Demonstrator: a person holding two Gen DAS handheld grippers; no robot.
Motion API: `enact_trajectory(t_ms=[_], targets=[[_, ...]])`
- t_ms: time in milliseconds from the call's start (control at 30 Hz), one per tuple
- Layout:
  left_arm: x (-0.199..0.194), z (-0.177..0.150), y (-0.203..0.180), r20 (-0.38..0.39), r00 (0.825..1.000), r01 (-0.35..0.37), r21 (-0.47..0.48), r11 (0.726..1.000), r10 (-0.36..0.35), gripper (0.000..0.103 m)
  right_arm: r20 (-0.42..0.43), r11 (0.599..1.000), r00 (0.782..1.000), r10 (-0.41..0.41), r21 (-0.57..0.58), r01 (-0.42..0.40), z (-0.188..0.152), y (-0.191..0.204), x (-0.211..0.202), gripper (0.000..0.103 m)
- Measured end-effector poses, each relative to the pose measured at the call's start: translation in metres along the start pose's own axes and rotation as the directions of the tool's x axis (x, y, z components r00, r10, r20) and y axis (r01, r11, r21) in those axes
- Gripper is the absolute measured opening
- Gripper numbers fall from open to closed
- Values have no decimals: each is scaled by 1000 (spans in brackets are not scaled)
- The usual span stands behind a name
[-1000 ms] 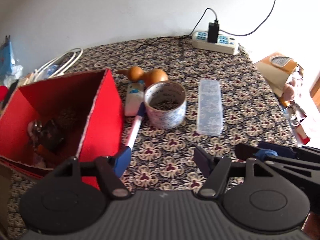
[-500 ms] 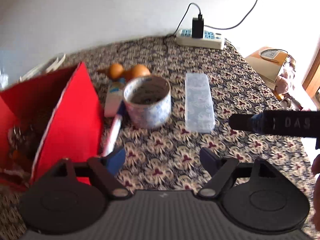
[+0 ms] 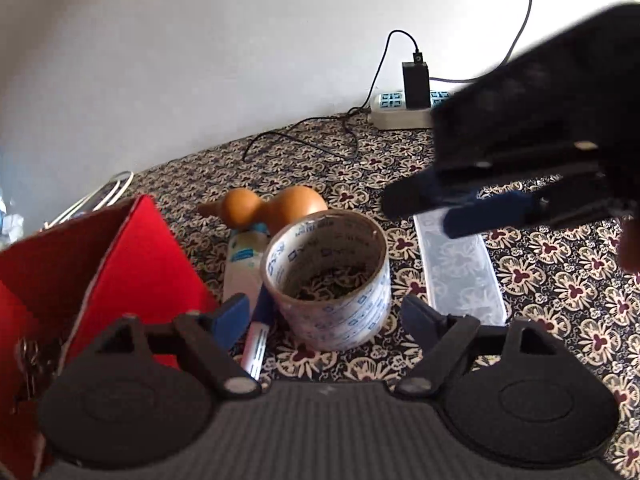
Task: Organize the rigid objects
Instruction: 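Close the right tool on the rim of the tape roll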
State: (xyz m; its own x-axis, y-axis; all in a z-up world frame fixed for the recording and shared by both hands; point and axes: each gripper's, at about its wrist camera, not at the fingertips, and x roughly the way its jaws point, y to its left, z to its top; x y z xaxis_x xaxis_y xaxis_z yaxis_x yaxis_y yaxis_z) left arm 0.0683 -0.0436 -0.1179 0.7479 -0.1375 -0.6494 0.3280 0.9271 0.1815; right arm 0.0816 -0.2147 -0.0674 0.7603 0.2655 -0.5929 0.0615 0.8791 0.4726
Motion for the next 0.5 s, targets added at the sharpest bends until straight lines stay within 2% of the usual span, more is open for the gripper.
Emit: enact_trajectory(t_ms=[200, 400, 500], targets=[[21, -1, 5, -5, 1000, 13, -23, 1000, -13, 87, -29, 996, 998, -47, -73, 45, 8, 6, 35, 26], [35, -2, 2, -7, 1000, 17, 9, 1000, -17, 87, -79, 996, 995, -62, -68, 57, 6, 3, 62, 26], [38, -4, 1, -16, 1000, 27, 23, 999, -27, 85, -90, 997, 994, -66, -50, 62, 3, -2, 66, 22]])
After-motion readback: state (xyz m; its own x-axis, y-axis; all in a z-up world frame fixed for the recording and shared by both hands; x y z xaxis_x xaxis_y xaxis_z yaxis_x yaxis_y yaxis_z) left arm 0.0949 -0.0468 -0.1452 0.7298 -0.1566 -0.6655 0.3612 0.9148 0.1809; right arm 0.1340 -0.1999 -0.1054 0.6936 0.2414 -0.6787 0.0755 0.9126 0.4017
